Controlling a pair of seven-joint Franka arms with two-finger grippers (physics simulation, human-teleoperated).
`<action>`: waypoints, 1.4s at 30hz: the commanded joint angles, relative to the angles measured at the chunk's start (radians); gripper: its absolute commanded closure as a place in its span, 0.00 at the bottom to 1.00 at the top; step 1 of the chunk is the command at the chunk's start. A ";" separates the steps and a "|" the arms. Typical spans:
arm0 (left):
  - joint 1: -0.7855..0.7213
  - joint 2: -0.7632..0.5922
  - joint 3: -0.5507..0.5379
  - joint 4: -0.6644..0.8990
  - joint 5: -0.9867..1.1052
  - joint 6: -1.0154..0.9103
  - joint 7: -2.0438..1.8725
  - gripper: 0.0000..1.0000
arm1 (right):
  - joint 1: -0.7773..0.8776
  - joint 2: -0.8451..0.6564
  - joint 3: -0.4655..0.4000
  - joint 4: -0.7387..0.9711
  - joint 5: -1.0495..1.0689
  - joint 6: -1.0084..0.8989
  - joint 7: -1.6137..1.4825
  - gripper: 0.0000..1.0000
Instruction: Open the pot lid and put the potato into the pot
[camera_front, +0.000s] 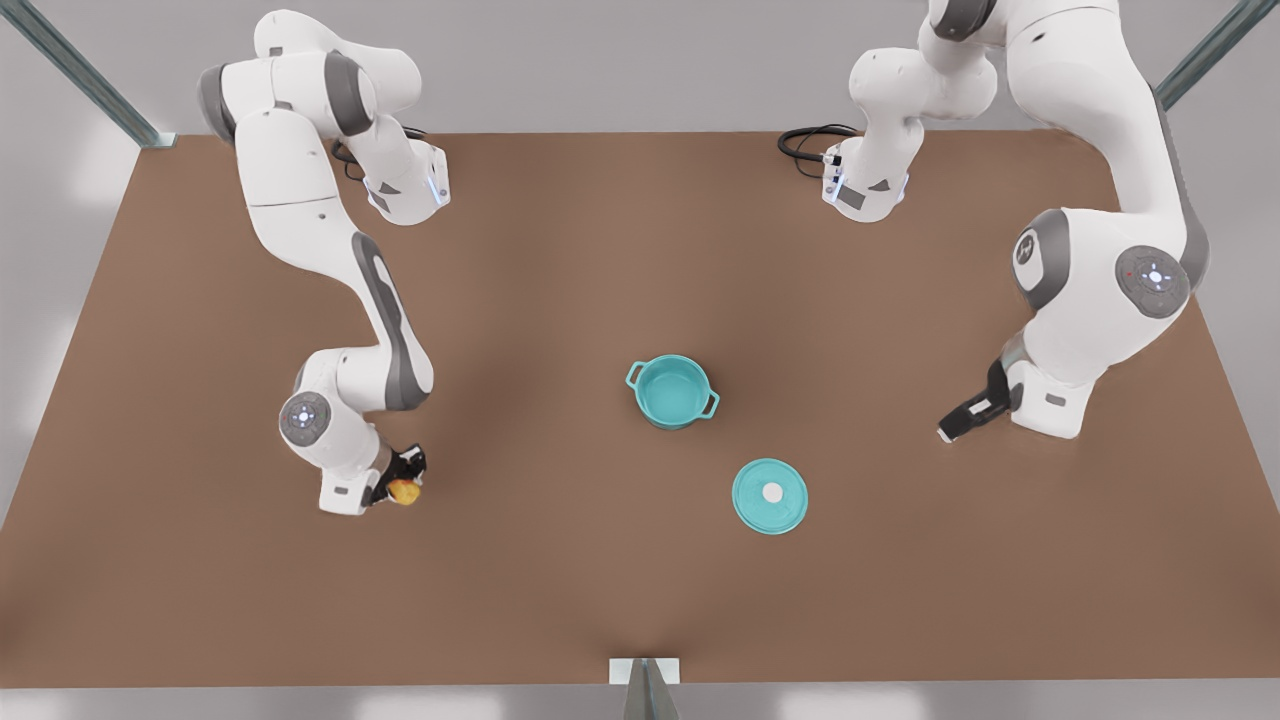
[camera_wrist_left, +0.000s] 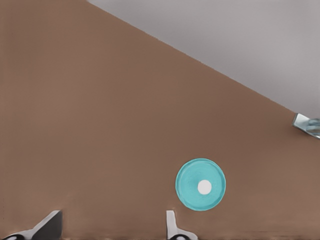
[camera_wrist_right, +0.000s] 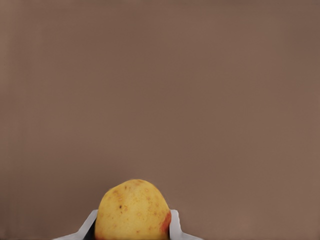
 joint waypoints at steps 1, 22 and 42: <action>-0.006 -0.032 -0.002 -0.024 0.012 -0.170 0.498 0.00 | 0.035 -0.035 0.001 0.002 -0.014 -0.082 0.024 0.60; -0.013 -0.031 -0.028 -0.018 0.014 -0.181 0.487 0.00 | 0.526 0.044 0.213 0.205 -0.028 -0.068 0.932 0.61; -0.014 -0.028 -0.044 0.043 0.055 -0.199 0.440 0.00 | 0.535 0.152 0.121 0.225 -0.019 -0.042 0.949 0.00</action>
